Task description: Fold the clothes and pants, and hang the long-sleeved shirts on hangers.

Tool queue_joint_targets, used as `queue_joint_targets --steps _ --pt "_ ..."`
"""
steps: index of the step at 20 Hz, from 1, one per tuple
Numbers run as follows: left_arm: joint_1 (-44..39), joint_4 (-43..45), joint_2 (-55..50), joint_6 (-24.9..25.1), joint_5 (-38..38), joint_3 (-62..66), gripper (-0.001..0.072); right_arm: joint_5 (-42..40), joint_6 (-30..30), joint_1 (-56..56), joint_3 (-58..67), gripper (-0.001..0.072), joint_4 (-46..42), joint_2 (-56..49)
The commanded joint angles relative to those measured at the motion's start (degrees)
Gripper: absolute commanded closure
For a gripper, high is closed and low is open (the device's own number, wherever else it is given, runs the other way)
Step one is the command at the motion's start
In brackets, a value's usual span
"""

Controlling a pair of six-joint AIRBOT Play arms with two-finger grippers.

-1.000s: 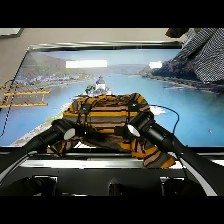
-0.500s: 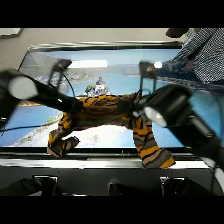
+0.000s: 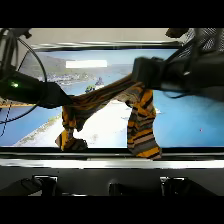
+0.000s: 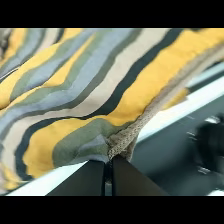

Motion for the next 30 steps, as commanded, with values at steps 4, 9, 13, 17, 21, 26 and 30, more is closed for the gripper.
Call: queue_joint_targets --steps 4,9,13,17,21,26,30 --pt "0.09 -1.05 -0.33 -3.06 -0.94 1.33 0.0688 11.52 -4.07 0.04 4.07 0.0688 0.83 -1.42" --pt "-0.13 2.91 -0.85 -1.55 3.37 -9.88 0.0688 11.67 -7.69 0.07 -11.30 0.0689 1.57 -2.38" --pt "-0.15 2.89 -0.70 0.31 12.37 -28.04 0.0688 1.38 -1.14 0.07 -30.71 0.0688 2.32 0.55" --pt "-0.11 2.38 -0.94 0.76 22.93 -41.83 0.0687 -10.71 12.31 0.07 -45.81 0.0689 3.91 2.69" --pt "-0.11 1.31 -1.18 2.36 28.57 -45.72 0.0687 -22.71 17.53 0.07 -49.68 0.0689 10.51 2.12" --pt "-0.02 1.20 -1.11 2.29 29.94 -45.68 0.0616 -21.62 18.64 0.04 -49.68 0.0689 10.84 0.72" --pt "0.87 1.20 -0.85 2.08 29.55 -45.40 0.0207 -19.80 18.71 0.07 -49.66 0.0689 10.03 0.85"
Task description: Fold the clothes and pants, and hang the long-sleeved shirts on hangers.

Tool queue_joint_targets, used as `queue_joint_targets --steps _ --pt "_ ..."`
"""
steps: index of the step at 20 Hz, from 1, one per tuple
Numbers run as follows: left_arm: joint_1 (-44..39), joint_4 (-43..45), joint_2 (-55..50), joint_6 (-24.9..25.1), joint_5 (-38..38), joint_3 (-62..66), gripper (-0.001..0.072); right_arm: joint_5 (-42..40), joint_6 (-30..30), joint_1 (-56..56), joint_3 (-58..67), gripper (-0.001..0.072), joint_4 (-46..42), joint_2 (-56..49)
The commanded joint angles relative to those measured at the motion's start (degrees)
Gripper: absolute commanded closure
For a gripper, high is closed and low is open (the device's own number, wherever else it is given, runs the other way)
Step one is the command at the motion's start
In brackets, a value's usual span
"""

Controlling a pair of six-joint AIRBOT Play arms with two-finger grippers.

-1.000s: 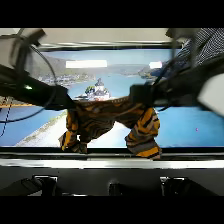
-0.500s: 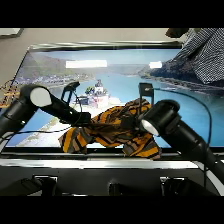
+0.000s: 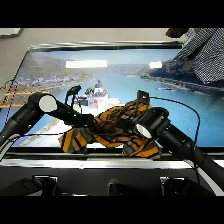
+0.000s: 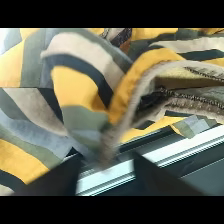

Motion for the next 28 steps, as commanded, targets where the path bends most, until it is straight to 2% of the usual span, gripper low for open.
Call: queue_joint_targets --steps 1,4,6,8,10,12,14,15,18,21,23,25,28 --pt "1.68 0.02 0.68 -0.02 0.20 0.04 0.0100 1.16 0.55 0.07 -0.17 0.0689 0.07 0.33" --pt "9.33 1.92 5.05 0.00 0.09 0.00 0.0094 1.31 0.52 0.04 -0.17 0.0689 -0.20 1.81" --pt "17.97 8.70 9.27 0.15 -0.70 -0.39 0.0094 1.68 0.28 0.04 -0.17 0.0689 -0.20 2.38" --pt "28.59 14.43 12.26 4.50 -1.27 -1.44 0.0096 1.75 -0.39 0.07 -0.17 0.0688 -0.02 2.49" --pt "38.14 19.10 12.74 11.17 -5.88 -1.53 0.0097 1.75 -0.50 0.04 -0.17 0.0688 0.07 2.49" --pt "45.90 19.06 12.61 16.70 -7.37 -1.53 0.0099 1.75 -1.14 0.04 -0.20 0.0688 0.07 2.49" --pt "50.84 19.10 12.35 14.88 -5.35 -1.57 0.0096 1.77 -1.51 0.04 -0.17 0.0688 0.09 2.49" --pt "52.89 20.22 12.07 16.48 -2.97 -1.79 0.0095 1.75 -1.51 0.04 -0.17 0.0688 0.09 2.49" --pt "62.95 20.98 9.16 26.12 3.50 -1.66 0.0093 1.51 -1.64 0.04 -0.20 0.0688 0.04 2.49" --pt "75.76 16.48 3.67 31.19 4.13 -1.03 0.0095 1.25 -2.14 0.04 -0.20 0.0688 0.02 2.49" --pt "81.81 15.10 0.11 39.50 4.72 -1.05 0.0095 1.18 -2.75 0.04 -0.20 0.0688 0.00 2.49" --pt "84.74 14.49 -2.43 47.21 8.37 -1.05 0.0095 1.09 -2.75 0.04 -0.20 0.0688 -0.42 2.49" --pt "87.60 8.09 -5.62 48.09 20.37 -1.03 0.0100 1.18 -2.75 0.04 -0.20 0.0688 -0.42 2.49"
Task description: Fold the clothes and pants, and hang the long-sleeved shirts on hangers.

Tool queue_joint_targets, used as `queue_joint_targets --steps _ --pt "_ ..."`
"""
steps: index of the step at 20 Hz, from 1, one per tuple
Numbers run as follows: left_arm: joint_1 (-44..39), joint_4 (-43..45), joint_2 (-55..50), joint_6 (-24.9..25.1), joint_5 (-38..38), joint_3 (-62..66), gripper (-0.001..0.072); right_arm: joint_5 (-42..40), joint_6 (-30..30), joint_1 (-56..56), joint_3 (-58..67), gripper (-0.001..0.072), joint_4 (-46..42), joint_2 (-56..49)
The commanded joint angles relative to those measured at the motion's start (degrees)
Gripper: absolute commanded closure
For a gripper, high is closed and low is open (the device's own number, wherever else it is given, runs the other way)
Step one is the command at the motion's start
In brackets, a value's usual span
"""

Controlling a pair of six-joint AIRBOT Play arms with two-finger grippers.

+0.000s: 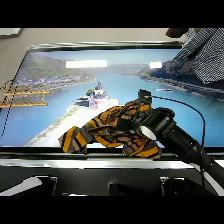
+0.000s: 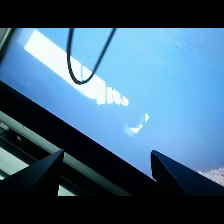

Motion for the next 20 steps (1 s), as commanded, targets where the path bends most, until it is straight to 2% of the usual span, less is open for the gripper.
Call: queue_joint_targets --steps 1,2,6,13,20 --pt "4.39 -6.60 -4.26 5.57 13.46 0.07 0.0100 0.09 -0.15 0.04 -0.02 0.0688 -0.28 0.02" --pt "4.37 -7.06 -5.64 6.16 15.93 0.07 0.0102 0.11 -0.15 0.04 -0.02 0.0688 -0.28 0.04" --pt "2.73 -8.09 -12.44 13.27 16.17 0.17 0.0109 0.11 -0.13 0.04 -0.02 0.0688 -0.28 0.02" --pt "1.40 -8.15 -17.86 13.25 16.33 0.17 0.0111 0.13 -0.13 0.04 -0.02 0.0688 -0.28 0.02" --pt "-0.81 -8.31 -18.93 13.22 15.74 0.13 0.0119 0.13 -0.13 0.04 -0.02 0.0688 -0.46 -0.02"
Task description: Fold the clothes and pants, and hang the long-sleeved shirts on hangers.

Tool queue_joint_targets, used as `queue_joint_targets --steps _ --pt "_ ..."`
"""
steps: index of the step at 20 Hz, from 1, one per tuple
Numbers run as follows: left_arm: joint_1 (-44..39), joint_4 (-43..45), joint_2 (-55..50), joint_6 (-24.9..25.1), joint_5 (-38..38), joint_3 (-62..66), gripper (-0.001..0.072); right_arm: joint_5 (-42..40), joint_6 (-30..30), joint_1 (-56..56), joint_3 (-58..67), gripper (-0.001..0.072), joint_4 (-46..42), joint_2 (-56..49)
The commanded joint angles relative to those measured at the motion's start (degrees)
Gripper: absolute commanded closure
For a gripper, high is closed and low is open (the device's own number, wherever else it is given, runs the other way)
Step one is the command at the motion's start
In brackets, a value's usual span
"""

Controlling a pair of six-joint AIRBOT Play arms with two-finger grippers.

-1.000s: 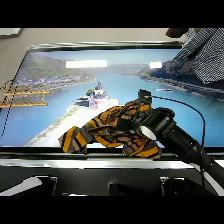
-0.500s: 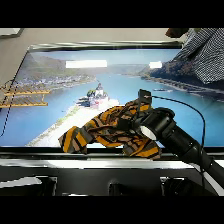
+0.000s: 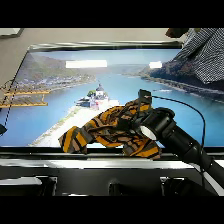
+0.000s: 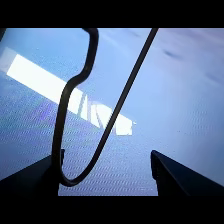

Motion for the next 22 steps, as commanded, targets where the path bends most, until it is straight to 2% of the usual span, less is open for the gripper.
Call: queue_joint_targets --steps 1,3,5,17,18,19,20,22 --pt "-0.61 -0.02 -0.37 0.11 -0.17 0.00 0.0119 -0.07 0.07 0.04 -0.02 0.0688 -0.11 -0.02" --pt "-0.61 -0.02 -0.37 -0.09 -0.17 -0.02 0.0125 -0.07 0.07 0.04 -0.02 0.0688 -0.11 -0.02" --pt "-0.61 -0.02 -0.35 -0.09 -0.20 -0.02 0.0324 -0.07 0.07 0.04 -0.02 0.0688 -0.15 -0.02" --pt "-2.32 -0.07 -2.97 -0.09 -2.84 -0.02 0.0343 -0.07 0.07 0.04 -0.02 0.0687 -0.55 -0.02" --pt "-2.69 -0.04 -2.99 -0.07 -2.84 -0.02 0.0446 -0.07 0.09 0.04 -0.02 0.0687 -0.55 -0.02" --pt "-2.99 -0.04 -2.97 -0.07 -2.82 0.04 0.0587 -0.07 0.07 0.04 -0.02 0.0687 -0.55 -0.02" --pt "-3.23 -0.04 -2.97 -0.07 -2.82 0.13 0.0675 -0.07 0.07 0.04 -0.02 0.0687 -0.55 -0.02" --pt "-3.43 -0.33 -2.84 -0.09 -2.95 0.83 0.0686 -0.07 0.07 0.04 -0.02 0.0687 -0.55 -0.02"
